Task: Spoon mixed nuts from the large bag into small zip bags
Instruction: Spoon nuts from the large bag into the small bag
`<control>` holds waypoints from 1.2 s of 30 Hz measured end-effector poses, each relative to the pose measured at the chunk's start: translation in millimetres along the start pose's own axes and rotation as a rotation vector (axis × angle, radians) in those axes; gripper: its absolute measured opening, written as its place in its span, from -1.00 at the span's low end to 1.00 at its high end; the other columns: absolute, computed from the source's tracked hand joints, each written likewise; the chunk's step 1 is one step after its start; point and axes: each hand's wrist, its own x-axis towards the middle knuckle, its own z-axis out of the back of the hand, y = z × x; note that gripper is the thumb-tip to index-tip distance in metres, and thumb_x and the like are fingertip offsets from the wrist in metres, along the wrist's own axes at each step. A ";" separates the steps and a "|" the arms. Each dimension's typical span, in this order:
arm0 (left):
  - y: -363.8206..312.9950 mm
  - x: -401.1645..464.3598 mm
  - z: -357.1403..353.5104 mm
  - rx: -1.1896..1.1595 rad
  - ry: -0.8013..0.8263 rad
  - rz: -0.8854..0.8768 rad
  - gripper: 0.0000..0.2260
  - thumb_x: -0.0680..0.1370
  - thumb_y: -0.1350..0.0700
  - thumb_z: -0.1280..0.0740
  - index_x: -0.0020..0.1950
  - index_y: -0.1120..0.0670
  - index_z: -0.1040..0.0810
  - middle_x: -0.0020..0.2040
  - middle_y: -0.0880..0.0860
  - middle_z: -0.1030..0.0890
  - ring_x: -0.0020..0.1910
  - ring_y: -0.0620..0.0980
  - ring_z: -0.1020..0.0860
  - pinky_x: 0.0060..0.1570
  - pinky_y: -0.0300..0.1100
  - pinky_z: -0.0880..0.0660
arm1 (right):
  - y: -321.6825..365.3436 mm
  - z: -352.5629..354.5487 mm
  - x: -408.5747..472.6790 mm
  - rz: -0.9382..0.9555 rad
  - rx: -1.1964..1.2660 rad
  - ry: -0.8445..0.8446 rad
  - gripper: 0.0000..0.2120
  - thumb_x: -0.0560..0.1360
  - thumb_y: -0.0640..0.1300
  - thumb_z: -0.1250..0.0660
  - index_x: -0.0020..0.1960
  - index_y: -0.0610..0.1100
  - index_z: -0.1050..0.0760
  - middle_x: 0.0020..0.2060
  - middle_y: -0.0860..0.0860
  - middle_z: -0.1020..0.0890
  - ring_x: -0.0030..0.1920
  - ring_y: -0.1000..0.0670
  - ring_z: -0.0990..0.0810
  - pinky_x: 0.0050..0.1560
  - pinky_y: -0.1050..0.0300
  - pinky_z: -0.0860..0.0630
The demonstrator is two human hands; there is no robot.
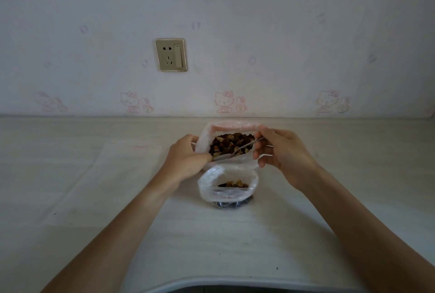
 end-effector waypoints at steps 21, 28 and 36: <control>0.0 -6.7 3.7 -0.262 0.046 0.065 -0.82 0.54 0.16 -0.39 0.12 0.00 -0.64 -0.04 0.01 -0.71 -0.14 0.01 -0.69 -0.23 -0.14 -0.63 | -18.2 -22.0 -0.7 -0.025 -0.024 -0.133 -0.72 0.63 -0.13 -0.37 -0.01 -0.37 -0.65 -0.22 -0.23 -0.75 -0.20 -0.17 -0.77 -0.33 0.18 -0.64; 1.4 -9.6 0.9 -0.260 0.013 0.000 -0.82 0.54 0.15 -0.38 0.08 -0.07 -0.68 -0.06 -0.06 -0.72 -0.09 -0.02 -0.70 -0.09 -0.06 -0.63 | -21.8 -25.6 -0.4 0.024 -0.086 -0.170 -0.77 0.64 -0.17 -0.34 0.01 -0.34 -0.66 -0.24 -0.18 -0.75 -0.26 -0.15 -0.76 -0.35 0.16 -0.64; -0.1 -11.6 0.0 -0.304 0.016 -0.019 -0.79 0.55 0.16 -0.38 0.12 -0.06 -0.68 -0.03 -0.06 -0.71 -0.15 -0.06 -0.70 -0.32 -0.30 -0.53 | -19.8 -26.1 -0.4 -0.002 -0.120 -0.163 -0.78 0.65 -0.14 -0.34 0.04 -0.30 -0.66 -0.21 -0.11 -0.77 -0.27 -0.13 -0.76 -0.37 0.17 -0.62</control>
